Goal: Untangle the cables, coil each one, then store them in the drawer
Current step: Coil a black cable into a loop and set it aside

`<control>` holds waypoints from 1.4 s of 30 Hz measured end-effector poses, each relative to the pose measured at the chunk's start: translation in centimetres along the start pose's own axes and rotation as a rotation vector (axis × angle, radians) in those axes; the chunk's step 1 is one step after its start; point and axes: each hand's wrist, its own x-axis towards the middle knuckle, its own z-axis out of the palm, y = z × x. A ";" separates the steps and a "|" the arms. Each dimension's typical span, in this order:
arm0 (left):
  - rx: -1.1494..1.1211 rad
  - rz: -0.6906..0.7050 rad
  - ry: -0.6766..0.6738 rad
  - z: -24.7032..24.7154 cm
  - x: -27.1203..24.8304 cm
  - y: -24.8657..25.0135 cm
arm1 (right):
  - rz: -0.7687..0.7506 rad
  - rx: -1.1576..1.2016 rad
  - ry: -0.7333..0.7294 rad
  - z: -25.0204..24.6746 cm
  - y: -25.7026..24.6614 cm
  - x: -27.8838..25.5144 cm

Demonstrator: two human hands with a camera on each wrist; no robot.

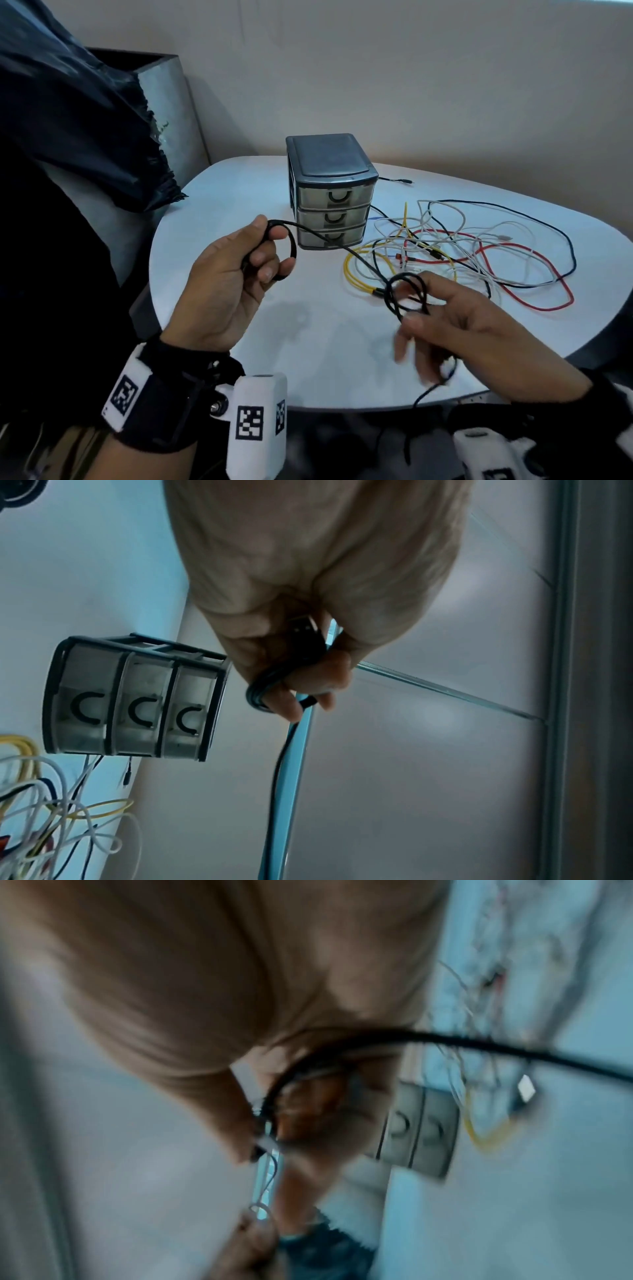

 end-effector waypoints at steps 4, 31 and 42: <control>0.155 0.004 -0.127 2.5 -1.1 -2.6 | -0.167 -0.604 0.269 2.4 -0.7 1.7; 0.985 0.485 -0.439 1.7 -2.4 -4.5 | -0.205 -0.353 0.371 3.1 -2.9 1.6; 1.018 0.459 -0.152 0.5 -1.2 -5.5 | 0.138 0.146 0.162 0.8 -1.3 1.3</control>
